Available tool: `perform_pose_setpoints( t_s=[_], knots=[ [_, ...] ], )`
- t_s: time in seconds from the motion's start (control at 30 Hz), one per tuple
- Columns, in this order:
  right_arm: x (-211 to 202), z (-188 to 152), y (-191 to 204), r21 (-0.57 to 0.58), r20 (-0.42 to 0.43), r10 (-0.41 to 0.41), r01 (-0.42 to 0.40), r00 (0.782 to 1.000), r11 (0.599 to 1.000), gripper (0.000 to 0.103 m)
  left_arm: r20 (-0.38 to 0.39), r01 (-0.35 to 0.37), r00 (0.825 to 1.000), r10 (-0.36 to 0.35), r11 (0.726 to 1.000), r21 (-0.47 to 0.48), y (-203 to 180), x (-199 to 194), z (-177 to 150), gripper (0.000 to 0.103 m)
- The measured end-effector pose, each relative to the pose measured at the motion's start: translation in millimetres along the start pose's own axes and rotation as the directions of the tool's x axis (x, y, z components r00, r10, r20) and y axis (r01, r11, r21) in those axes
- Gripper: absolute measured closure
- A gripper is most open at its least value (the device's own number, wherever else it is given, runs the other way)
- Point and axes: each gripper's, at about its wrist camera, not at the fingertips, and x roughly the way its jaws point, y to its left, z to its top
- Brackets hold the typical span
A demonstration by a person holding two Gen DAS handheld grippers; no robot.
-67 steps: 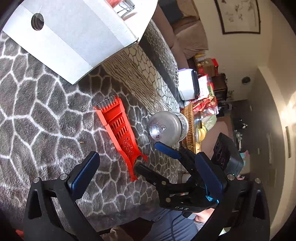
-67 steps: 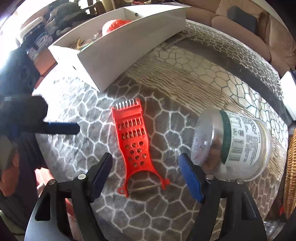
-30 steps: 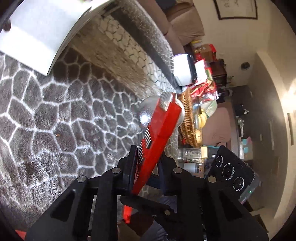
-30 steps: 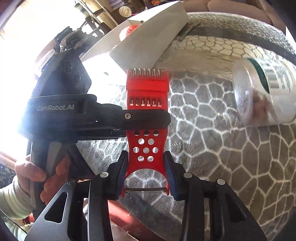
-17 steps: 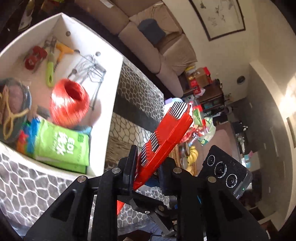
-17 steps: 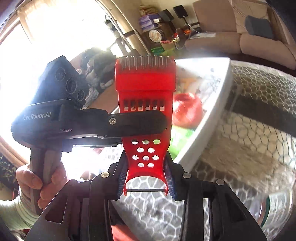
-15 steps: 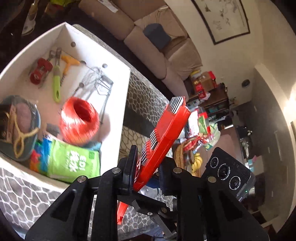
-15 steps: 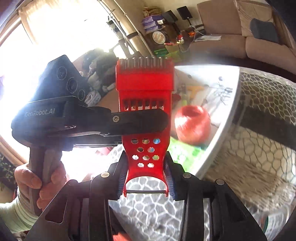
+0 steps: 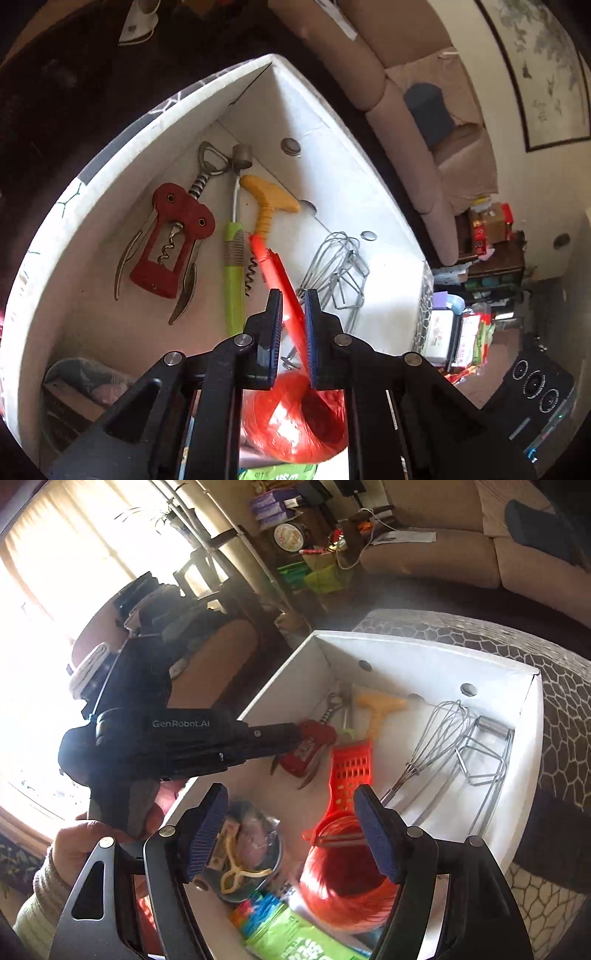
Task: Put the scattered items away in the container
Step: 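Carry the grater over the white box with the left gripper while the right gripper opens, then lower the grater into the box and open the left gripper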
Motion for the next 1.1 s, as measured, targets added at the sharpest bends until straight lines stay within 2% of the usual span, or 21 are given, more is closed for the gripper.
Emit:
perform_pose_setpoints(
  t_s=[0.1,0.2,0.27,0.3,0.33,0.37,0.43,0.57,0.6,0.67,0.7,0.73,0.8,0.9,0.97,1.1],
  knots=[
    [2.7,12.3,-16.5,0.046,-0.002,0.005,-0.005,1.000,0.999,0.029,-0.006,-0.026,1.000,0.026,1.000,0.008,3.9,18.2,2.7,0.093],
    [-8.5,14.7,-21.8,0.014,0.007,-0.026,0.026,1.000,1.000,0.028,-0.014,-0.050,0.999,0.050,0.999,0.006,9.3,20.1,-1.1,0.093],
    [-8.5,12.0,-23.9,-0.020,-0.023,-0.065,0.065,0.998,0.998,0.028,-0.015,-0.048,0.999,0.048,0.999,-0.003,14.2,13.7,-5.7,0.088],
    [-6.2,10.4,-24.4,-0.042,-0.042,-0.079,0.078,0.996,0.996,0.028,-0.023,-0.033,0.999,0.033,0.999,-0.010,17.2,12.0,-6.7,0.080],
    [-2.4,8.5,-23.2,-0.065,-0.069,-0.089,0.085,0.994,0.994,0.028,-0.044,-0.002,0.999,0.001,1.000,-0.027,20.8,12.5,-8.9,0.064],
    [4.5,7.7,-22.9,-0.082,-0.101,-0.098,0.090,0.990,0.993,0.028,-0.066,0.036,0.997,-0.039,0.998,-0.054,24.7,14.4,-10.4,0.058],
    [19.9,3.8,-22.9,-0.082,-0.171,-0.096,0.083,0.981,0.993,0.028,-0.092,0.101,0.990,-0.109,0.991,-0.088,27.7,20.0,-15.7,0.056],
    [38.4,-7.9,-24.3,-0.083,-0.233,-0.089,0.072,0.968,0.994,0.028,-0.122,0.085,0.988,-0.096,0.993,-0.087,25.0,40.8,-20.1,0.056],
    [39.3,-10.9,-24.1,-0.086,-0.232,-0.079,0.061,0.969,0.994,0.029,-0.124,0.087,0.987,-0.099,0.991,-0.102,27.0,46.5,-20.3,0.056],
    [40.2,-16.8,-22.6,-0.102,-0.224,-0.085,0.063,0.971,0.993,0.030,-0.126,0.116,0.983,-0.133,0.984,-0.132,30.0,56.0,-20.8,0.065],
    [41.1,-19.5,-21.7,-0.113,-0.225,-0.083,0.058,0.971,0.992,0.033,-0.128,0.128,0.981,-0.146,0.982,-0.136,29.5,60.1,-21.1,0.077],
    [41.7,-21.3,-20.3,-0.120,-0.229,-0.079,0.052,0.970,0.991,0.034,-0.130,0.130,0.980,-0.147,0.983,-0.130,27.8,64.0,-21.6,0.084],
    [42.3,-24.9,-17.0,-0.143,-0.228,-0.077,0.045,0.971,0.989,0.034,-0.125,0.133,0.981,-0.146,0.985,-0.107,22.2,70.3,-21.7,0.090],
    [41.5,-28.3,-14.8,-0.147,-0.229,-0.053,0.019,0.972,0.989,0.032,-0.091,0.155,0.982,-0.163,0.984,-0.084,15.4,67.8,-20.8,0.093],
    [35.7,-29.6,-14.7,-0.136,-0.219,-0.033,0.003,0.975,0.991,0.033,-0.064,0.128,0.989,-0.131,0.990,-0.053,7.9,61.9,-19.1,0.094],
    [13.9,-29.2,-23.2,-0.087,-0.165,0.015,-0.030,0.986,0.996,0.033,-0.028,-0.015,0.999,0.016,0.998,0.062,-14.7,46.6,-3.0,0.094]
  ],
)
